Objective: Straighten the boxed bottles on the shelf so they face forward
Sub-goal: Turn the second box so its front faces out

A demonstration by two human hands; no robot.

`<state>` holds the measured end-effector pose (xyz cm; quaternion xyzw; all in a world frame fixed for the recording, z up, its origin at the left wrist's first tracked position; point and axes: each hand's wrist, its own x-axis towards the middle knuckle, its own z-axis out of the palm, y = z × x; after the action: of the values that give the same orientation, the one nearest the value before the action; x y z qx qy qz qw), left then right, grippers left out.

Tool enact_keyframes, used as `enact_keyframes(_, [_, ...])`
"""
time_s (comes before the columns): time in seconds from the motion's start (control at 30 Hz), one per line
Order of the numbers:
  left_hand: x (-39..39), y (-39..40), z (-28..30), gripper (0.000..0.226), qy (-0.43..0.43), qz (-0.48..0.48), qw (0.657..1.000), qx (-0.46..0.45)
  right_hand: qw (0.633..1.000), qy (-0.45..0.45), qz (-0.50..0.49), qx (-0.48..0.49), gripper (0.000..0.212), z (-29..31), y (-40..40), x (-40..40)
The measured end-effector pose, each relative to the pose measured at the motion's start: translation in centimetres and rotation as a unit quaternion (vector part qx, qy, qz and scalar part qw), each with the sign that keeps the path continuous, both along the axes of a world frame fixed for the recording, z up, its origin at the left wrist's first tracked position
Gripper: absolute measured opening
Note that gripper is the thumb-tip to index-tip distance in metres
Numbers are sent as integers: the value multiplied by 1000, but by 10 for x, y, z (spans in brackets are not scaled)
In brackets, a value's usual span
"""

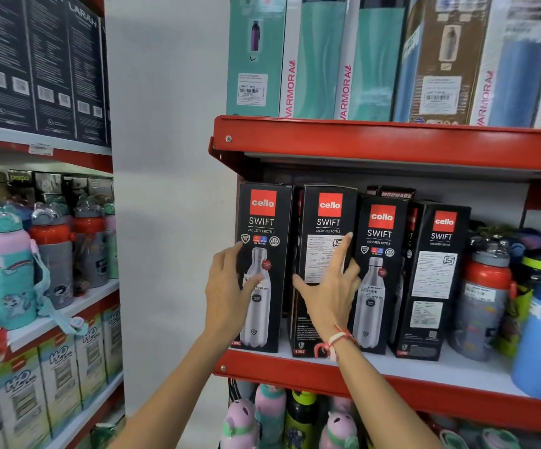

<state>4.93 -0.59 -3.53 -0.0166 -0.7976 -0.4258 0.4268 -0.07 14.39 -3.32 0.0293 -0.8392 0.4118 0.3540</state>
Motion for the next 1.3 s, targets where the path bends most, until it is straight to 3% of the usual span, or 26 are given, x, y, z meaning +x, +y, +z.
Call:
enact_keyframes(0.07, [5, 10, 5, 51, 13, -58, 998, 2, 999, 27, 29, 4, 127, 0, 12, 14])
enact_keyframes(0.13, [6, 22, 12, 46, -28, -123, 991, -36, 997, 46, 54, 15, 129, 7, 24, 29])
enact_keyframes(0.27, [6, 42, 23, 58, -120, -233, 965, -15, 994, 71, 75, 38, 131, 24, 43, 55])
enact_keyframes(0.4, [13, 38, 28, 60, -179, -343, 921, 48, 983, 37, 178, 6, 131, 32, 69, 72])
enact_keyframes(0.53, [26, 34, 29, 63, -193, -402, 894, 43, 941, -29, 332, -52, 126, 35, 96, 69])
enact_keyframes(0.73, [20, 59, 22, 84, -85, -355, 928, 69, 900, -109, 421, -24, 112, 60, 111, 43])
enact_keyframes(1.03, [-38, 80, 7, 96, -65, -203, 974, 76, 941, -62, 332, -16, 89, 42, 95, -1])
enact_keyframes(1.3, [-72, 96, 2, 87, -118, -108, 986, 52, 966, -28, 255, -22, 91, 16, 75, -40])
